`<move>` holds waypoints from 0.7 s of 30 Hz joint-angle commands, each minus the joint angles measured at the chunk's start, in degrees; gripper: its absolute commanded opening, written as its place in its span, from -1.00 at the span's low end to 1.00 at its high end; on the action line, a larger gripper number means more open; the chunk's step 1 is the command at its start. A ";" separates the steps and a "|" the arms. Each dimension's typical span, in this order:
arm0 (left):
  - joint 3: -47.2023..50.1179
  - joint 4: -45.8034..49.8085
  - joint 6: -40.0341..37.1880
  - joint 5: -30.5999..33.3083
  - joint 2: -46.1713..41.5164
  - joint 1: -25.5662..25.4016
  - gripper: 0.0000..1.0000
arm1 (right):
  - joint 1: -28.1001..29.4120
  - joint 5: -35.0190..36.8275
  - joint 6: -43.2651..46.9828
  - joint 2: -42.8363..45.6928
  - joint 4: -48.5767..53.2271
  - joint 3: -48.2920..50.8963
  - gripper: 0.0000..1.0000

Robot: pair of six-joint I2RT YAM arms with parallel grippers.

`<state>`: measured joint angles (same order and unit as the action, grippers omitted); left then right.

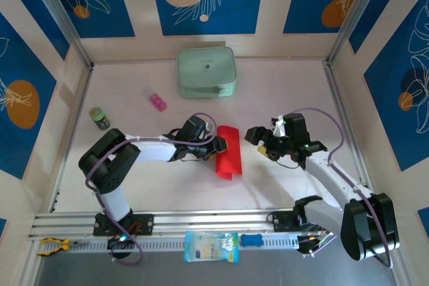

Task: Fold a paper plane with a square sheet of paper (pick it up from the middle)
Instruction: First fold the square sheet of paper in half at the center of the table.

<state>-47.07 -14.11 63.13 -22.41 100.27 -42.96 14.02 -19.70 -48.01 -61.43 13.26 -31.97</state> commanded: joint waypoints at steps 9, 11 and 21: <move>0.49 5.41 -1.74 3.07 -0.96 0.46 0.04 | 0.87 -2.41 0.65 -1.50 -0.20 -2.39 0.84; 0.47 5.43 -1.72 3.08 -0.92 0.47 0.05 | 0.96 -2.05 0.59 -1.59 -0.06 -2.45 0.83; 0.49 6.11 -2.00 3.66 -1.09 0.40 0.06 | 2.43 -3.06 2.26 -1.19 -1.43 -2.97 0.83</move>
<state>-46.94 -9.28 62.50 -19.75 100.25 -42.96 15.68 -21.23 -47.46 -63.02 12.53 -33.06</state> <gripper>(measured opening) 0.530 0.915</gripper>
